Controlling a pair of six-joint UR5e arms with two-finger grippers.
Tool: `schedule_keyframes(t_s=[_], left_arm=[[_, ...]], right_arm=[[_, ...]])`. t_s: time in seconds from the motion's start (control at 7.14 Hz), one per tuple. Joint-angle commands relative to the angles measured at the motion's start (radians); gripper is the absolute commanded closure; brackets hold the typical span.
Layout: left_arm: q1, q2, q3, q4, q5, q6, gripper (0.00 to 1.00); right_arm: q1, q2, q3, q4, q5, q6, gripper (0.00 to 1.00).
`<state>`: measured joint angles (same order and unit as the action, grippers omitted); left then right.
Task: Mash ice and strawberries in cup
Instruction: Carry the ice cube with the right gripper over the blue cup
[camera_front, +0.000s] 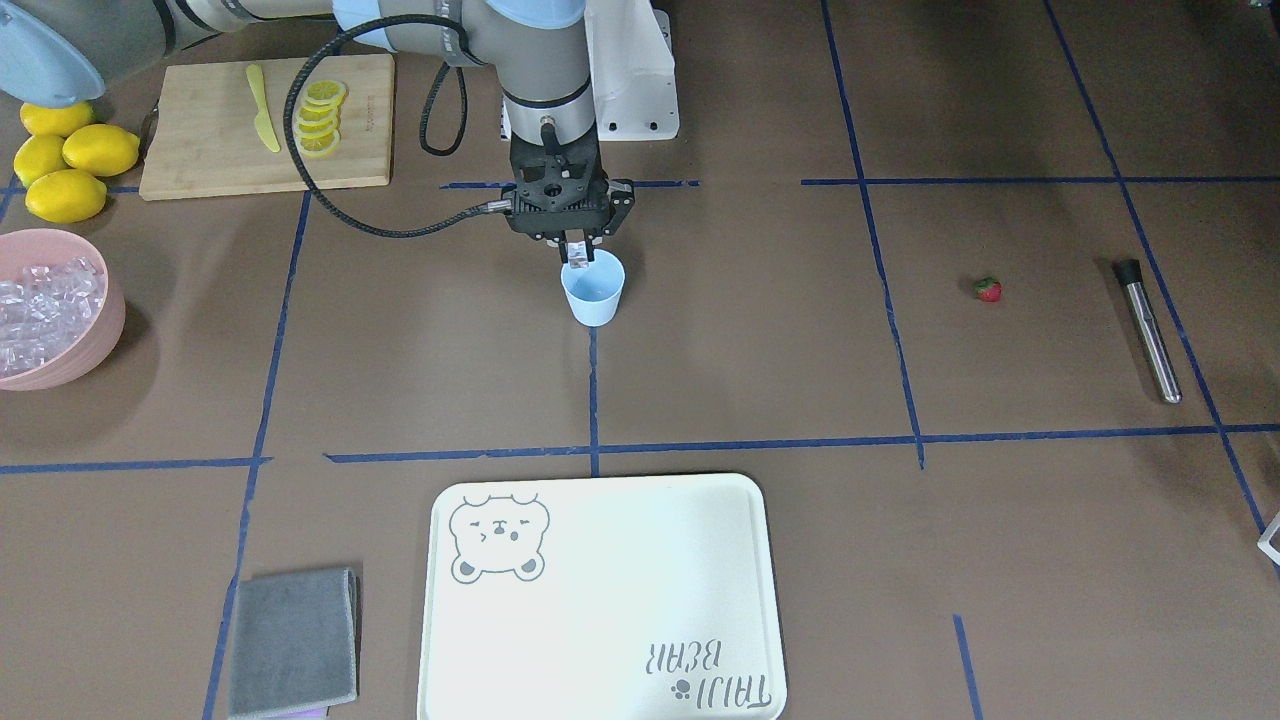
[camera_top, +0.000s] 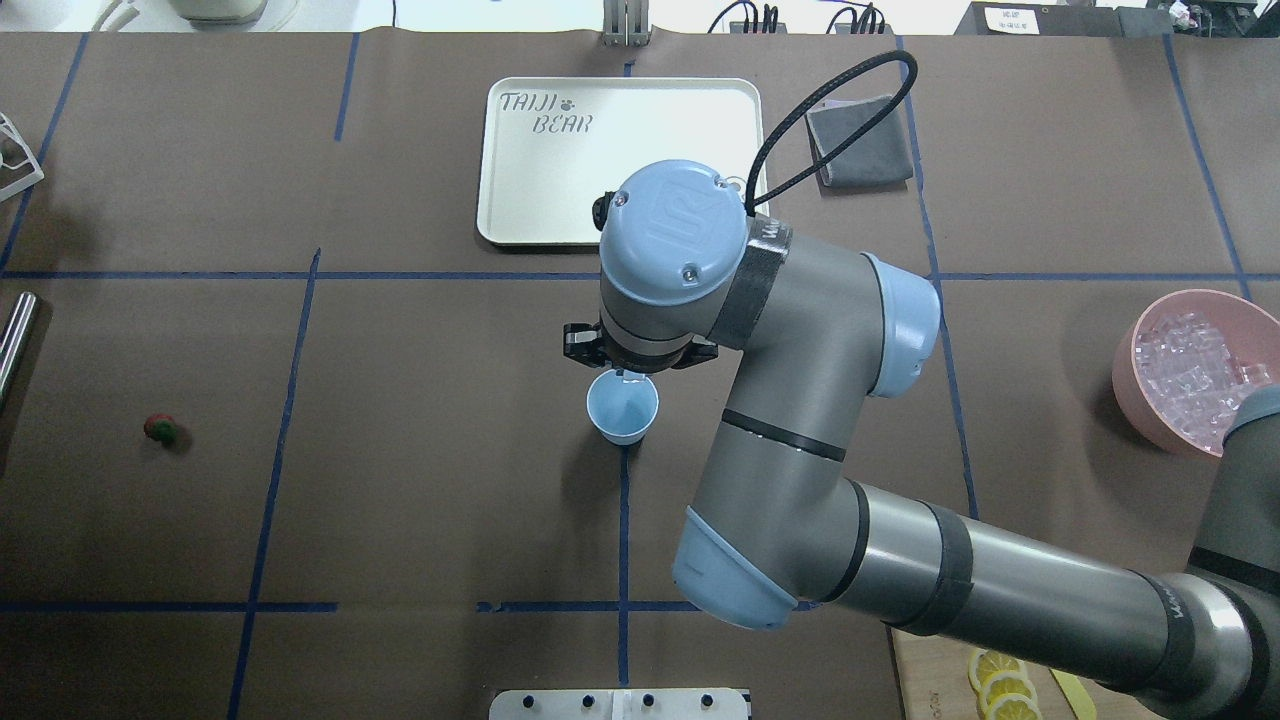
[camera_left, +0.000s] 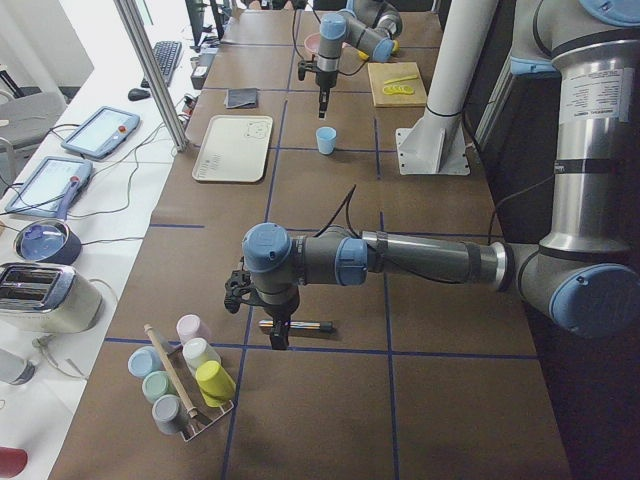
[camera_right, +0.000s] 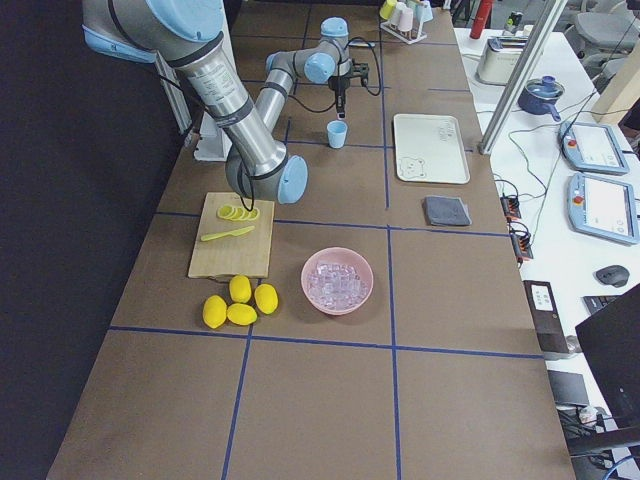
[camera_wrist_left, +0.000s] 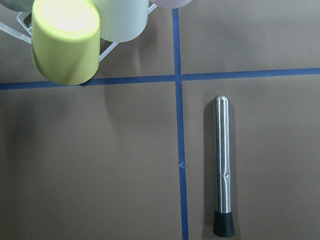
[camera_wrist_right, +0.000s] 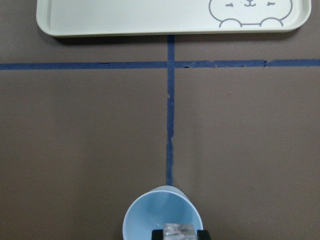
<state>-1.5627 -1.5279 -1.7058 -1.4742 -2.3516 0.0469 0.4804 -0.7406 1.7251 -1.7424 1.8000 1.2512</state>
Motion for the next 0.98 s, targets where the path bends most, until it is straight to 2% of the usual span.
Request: schedule_keyframes(t_s=[0.0, 0.14, 0.28, 0.42, 0.84], left_arm=[[0.001, 0.0, 0.0, 0.0, 0.0, 0.001, 0.0], [0.001, 0.0, 0.001, 0.0, 0.0, 0.001, 0.0], [0.001, 0.0, 0.0, 0.0, 0.0, 0.001, 0.0], [0.001, 0.0, 0.0, 0.0, 0.0, 0.001, 0.0], [0.001, 0.0, 0.0, 0.0, 0.0, 0.001, 0.0]], right_arm=[[-0.02, 0.021, -0.055, 0.001, -0.016, 0.011, 0.96], [-0.031, 0.02, -0.059, 0.001, -0.03, 0.011, 0.95], [-0.039, 0.018, -0.064, 0.003, -0.031, 0.011, 0.57], [-0.057, 0.015, -0.071, 0.001, -0.046, 0.011, 0.02], [-0.057, 0.018, -0.07, 0.003, -0.048, 0.007, 0.01]])
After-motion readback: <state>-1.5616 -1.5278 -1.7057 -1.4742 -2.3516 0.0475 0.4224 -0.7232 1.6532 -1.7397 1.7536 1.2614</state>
